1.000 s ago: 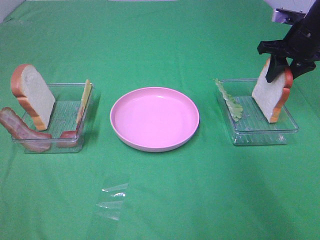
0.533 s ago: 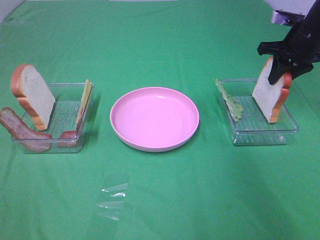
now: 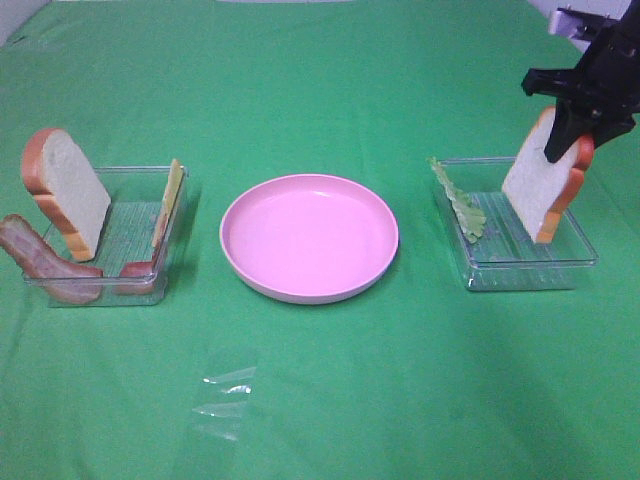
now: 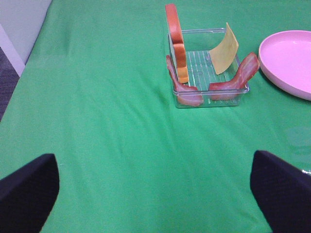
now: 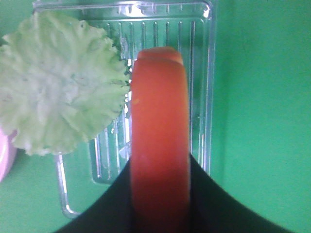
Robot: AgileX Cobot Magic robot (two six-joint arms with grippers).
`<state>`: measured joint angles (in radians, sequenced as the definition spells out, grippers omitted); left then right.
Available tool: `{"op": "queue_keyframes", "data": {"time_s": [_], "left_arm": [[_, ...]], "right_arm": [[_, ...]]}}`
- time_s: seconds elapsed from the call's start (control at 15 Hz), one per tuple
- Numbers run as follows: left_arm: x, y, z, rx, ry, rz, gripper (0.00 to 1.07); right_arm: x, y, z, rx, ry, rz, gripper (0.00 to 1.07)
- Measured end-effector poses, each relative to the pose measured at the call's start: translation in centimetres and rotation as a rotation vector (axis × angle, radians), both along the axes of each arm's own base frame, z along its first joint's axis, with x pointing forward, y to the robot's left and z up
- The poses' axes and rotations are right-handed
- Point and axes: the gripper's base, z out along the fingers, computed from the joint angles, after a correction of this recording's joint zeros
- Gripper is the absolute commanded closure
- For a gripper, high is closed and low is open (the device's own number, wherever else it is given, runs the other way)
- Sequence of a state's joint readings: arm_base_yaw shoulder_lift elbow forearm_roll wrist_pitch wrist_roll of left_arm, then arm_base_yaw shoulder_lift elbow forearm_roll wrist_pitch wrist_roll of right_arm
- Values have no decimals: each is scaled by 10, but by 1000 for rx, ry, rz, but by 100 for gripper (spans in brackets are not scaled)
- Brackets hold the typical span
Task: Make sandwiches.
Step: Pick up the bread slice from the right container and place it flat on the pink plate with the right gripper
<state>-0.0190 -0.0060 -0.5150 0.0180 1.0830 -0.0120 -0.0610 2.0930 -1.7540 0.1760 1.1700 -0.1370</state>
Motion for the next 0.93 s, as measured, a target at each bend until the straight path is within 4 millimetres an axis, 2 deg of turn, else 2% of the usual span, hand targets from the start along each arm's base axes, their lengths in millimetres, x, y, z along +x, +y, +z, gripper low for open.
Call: {"op": "queue_keyframes", "data": {"time_s": [0.2,0.27,0.4,0.53,0.6,0.73,0.8,0.93], "left_arm": [[0,0,0,0,0,0,4],[0,0,0,0,0,0,4],[0,0,0,0,0,0,4],[0,0,0,0,0,0,4],[0,0,0,0,0,0,4],[0,0,0,0,0,0,4],[0,0,0,0,0,0,4],[0,0,0,1,0,1,4]], "right_arm": [[-15,4,57,30,-120,-26,107],[-21,7,69,55,-152,-28,107],[-36,18,82,172,-219,-30,107],[-53,41,75,397,-221,-35,107],[-57,54,68,448,-201,-23,107],[-58,91,53,473,-187,31,107],[-58,103,50,476,-187,52,107],[-55,145,35,529,-187,76,107]]}}
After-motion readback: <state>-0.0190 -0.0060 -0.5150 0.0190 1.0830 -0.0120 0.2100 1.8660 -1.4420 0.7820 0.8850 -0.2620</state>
